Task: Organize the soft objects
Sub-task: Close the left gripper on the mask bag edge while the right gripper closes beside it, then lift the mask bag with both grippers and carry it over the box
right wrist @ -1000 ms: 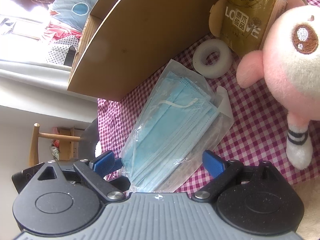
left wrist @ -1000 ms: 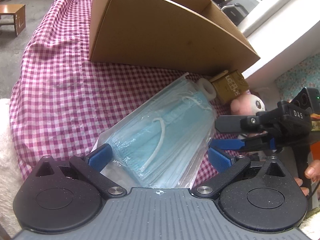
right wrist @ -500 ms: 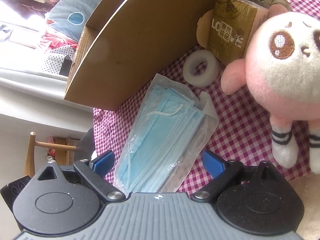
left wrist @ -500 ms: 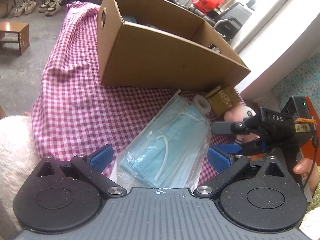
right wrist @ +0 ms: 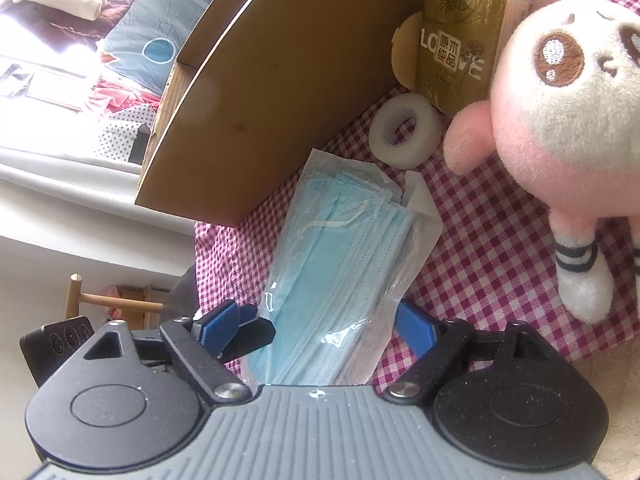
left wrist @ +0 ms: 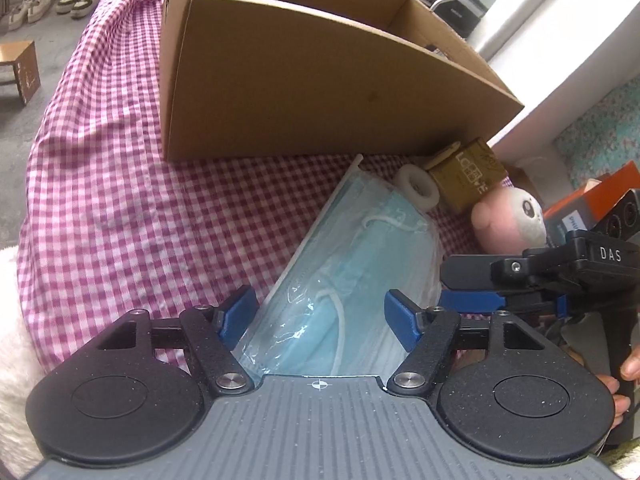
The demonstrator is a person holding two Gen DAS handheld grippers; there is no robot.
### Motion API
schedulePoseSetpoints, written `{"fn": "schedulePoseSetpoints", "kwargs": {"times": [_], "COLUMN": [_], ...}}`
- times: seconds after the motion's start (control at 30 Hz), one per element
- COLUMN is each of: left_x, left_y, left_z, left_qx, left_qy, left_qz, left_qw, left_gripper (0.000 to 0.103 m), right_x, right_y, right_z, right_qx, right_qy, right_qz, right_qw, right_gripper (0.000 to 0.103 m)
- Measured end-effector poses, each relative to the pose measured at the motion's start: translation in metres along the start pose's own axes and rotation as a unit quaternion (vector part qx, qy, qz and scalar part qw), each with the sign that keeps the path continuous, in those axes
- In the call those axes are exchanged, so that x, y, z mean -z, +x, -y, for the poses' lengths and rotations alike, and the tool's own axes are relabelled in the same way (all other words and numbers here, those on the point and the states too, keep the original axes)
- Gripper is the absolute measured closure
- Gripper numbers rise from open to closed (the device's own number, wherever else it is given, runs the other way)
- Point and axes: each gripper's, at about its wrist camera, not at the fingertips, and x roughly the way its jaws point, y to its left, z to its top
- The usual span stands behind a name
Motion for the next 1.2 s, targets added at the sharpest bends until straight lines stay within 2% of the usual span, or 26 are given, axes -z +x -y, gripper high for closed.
{"fn": "schedulePoseSetpoints", "kwargs": {"times": [0.03, 0.13, 0.23, 0.33, 0.5, 0.53, 0.6, 0.8, 0.87, 0.9, 1.0, 1.07, 1.1, 1.2], "left_x": [0.003, 0.012, 0.016, 0.021, 0.028, 0.028, 0.03, 0.025, 0.023, 0.021, 0.021, 0.023, 0.025, 0.028], "left_y": [0.0, -0.002, -0.006, -0.01, -0.014, -0.014, -0.016, -0.025, -0.025, -0.023, -0.022, -0.02, -0.019, -0.015], "left_z": [0.0, 0.003, 0.003, -0.006, -0.019, -0.021, -0.025, -0.038, -0.035, -0.031, -0.025, -0.024, -0.023, -0.019], "left_qx": [0.004, 0.004, 0.002, 0.027, 0.047, 0.05, 0.053, 0.038, 0.035, 0.034, 0.046, 0.055, 0.047, 0.017], "left_qy": [-0.009, -0.023, -0.034, -0.062, -0.089, -0.093, -0.094, -0.098, -0.094, -0.092, -0.09, -0.096, -0.095, -0.087], "left_qz": [-0.002, -0.002, -0.003, -0.009, -0.011, -0.009, -0.005, 0.001, 0.0, -0.001, -0.004, -0.004, -0.006, -0.009], "left_qw": [1.0, 0.9997, 0.9994, 0.9977, 0.9949, 0.9944, 0.9941, 0.9944, 0.995, 0.9952, 0.9949, 0.9939, 0.9943, 0.996], "left_gripper": [0.033, 0.034, 0.036, 0.036, 0.039, 0.04, 0.051, 0.054, 0.056, 0.063, 0.077, 0.082, 0.085, 0.085], "right_x": [0.0, -0.002, -0.004, -0.001, 0.004, 0.004, 0.006, 0.011, 0.01, 0.01, 0.009, 0.007, 0.006, 0.008], "right_y": [0.001, 0.002, 0.003, 0.005, 0.006, 0.006, 0.006, 0.005, 0.004, 0.002, -0.006, -0.004, 0.0, 0.007], "right_z": [0.001, 0.011, 0.019, 0.021, 0.009, 0.007, 0.002, 0.004, 0.003, -0.001, -0.006, -0.004, -0.002, 0.003], "right_qx": [-0.005, -0.041, -0.056, -0.05, -0.023, -0.017, -0.004, -0.008, -0.006, -0.008, 0.004, 0.015, 0.016, 0.018], "right_qy": [0.004, 0.028, 0.044, 0.039, -0.009, -0.017, -0.034, -0.036, -0.045, -0.055, -0.085, -0.091, -0.087, -0.085], "right_qz": [0.002, 0.017, 0.026, 0.023, 0.027, 0.028, 0.029, 0.026, 0.031, 0.039, 0.062, 0.063, 0.054, 0.039], "right_qw": [1.0, 0.999, 0.997, 0.998, 0.999, 0.999, 0.999, 0.999, 0.999, 0.998, 0.994, 0.994, 0.995, 0.995], "right_gripper": [0.025, 0.03, 0.036, 0.04, 0.046, 0.049, 0.056, 0.062, 0.07, 0.075, 0.077, 0.078, 0.079, 0.079]}}
